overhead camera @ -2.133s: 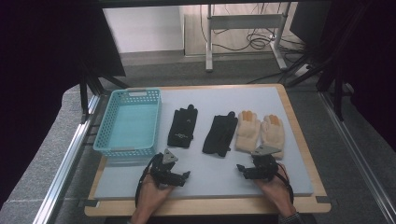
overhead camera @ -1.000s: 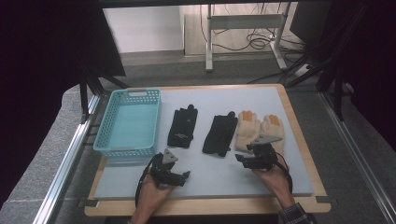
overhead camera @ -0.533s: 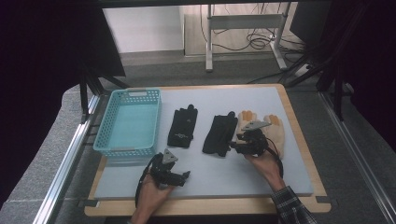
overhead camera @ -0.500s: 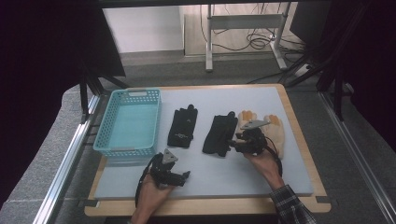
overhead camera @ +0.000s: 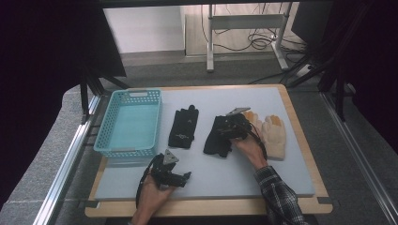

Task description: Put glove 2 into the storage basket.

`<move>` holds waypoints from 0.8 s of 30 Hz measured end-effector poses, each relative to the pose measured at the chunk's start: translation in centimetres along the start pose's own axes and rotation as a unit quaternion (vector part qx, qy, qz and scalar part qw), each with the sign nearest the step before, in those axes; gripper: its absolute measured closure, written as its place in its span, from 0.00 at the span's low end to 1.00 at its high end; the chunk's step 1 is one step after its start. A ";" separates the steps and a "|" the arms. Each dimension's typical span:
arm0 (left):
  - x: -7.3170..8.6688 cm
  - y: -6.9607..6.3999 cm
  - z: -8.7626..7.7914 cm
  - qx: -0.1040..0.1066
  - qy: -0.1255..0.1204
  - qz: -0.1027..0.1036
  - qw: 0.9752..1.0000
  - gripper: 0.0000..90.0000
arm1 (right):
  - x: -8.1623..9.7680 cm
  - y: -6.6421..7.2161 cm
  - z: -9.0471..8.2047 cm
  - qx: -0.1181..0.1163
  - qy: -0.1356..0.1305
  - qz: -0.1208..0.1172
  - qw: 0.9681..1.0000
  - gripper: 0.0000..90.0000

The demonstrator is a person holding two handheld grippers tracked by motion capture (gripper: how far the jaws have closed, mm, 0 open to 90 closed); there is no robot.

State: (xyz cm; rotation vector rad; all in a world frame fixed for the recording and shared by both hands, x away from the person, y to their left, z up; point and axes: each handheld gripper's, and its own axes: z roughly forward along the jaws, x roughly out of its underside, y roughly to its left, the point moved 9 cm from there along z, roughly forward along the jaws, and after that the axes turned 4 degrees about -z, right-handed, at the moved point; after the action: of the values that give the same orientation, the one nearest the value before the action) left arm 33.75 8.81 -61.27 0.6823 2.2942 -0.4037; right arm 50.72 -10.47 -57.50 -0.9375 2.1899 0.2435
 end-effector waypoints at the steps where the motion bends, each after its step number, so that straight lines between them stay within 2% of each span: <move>1: 0.0 0.0 0.0 0.000 0.000 0.000 1.000 0.07 | 0.0 0.0 0.0 0.000 0.000 0.000 1.000 0.31; 2: 0.0 0.0 0.0 0.000 -0.001 -0.001 1.000 0.07 | 0.4 -0.2 1.3 0.007 0.026 -0.005 1.000 0.33; 4: 0.0 0.0 0.0 0.000 -0.001 -0.001 1.000 0.07 | 0.3 -0.2 1.4 0.009 0.021 -0.002 1.000 0.36; 5: 0.0 0.0 0.0 0.000 -0.001 -0.001 1.000 0.07 | 0.3 -0.2 1.3 0.013 0.023 0.007 1.000 0.44; 6: 0.0 0.0 0.0 0.000 -0.001 -0.001 1.000 0.07 | 0.3 0.2 1.1 -0.001 0.021 0.014 1.000 0.65; 9: 0.0 0.0 0.0 -0.001 -0.001 -0.001 1.000 0.07 | 0.6 0.5 1.0 -0.025 0.018 0.045 0.999 0.74; 10: 0.0 0.0 0.0 -0.001 -0.001 -0.001 1.000 0.07 | 0.6 0.5 0.9 -0.041 0.017 0.058 0.997 0.84; 11: 0.0 0.0 0.0 0.000 -0.001 -0.001 1.000 0.07 | 0.7 0.4 0.8 -0.049 0.016 0.063 0.997 0.89; 13: 0.0 0.0 0.0 0.000 -0.001 -0.001 1.000 0.07 | 0.7 0.4 0.6 -0.061 0.015 0.066 0.996 0.92; 14: 0.0 0.0 0.0 0.000 -0.001 -0.001 1.000 0.07 | 0.7 0.3 0.4 -0.062 0.015 0.060 0.996 0.92; 15: 0.0 0.0 0.0 0.000 -0.001 -0.001 1.000 0.07 | 0.7 0.3 0.4 -0.062 0.015 0.060 0.996 0.92; 16: 0.0 0.0 0.0 0.000 0.000 0.000 1.000 0.07 | 0.4 0.4 -0.2 -0.053 0.010 0.045 0.998 0.93; 18: 0.0 0.0 0.0 0.000 0.000 0.000 1.000 0.07 | 0.2 0.5 -0.5 -0.052 0.007 0.042 0.998 0.93; 20: 0.0 0.0 0.0 0.000 0.000 -0.001 1.000 0.07 | -0.3 1.0 -1.7 -0.058 -0.005 0.035 0.998 0.93; 24: 0.0 0.0 0.0 0.000 0.000 -0.001 1.000 0.07 | -1.0 2.7 -4.3 -0.086 -0.025 0.023 0.996 0.93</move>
State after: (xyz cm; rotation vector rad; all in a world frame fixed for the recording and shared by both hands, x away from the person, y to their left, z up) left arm 33.73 8.80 -61.28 0.6804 2.2959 -0.4043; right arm 46.90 -9.80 -54.00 -0.9638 2.1724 0.4796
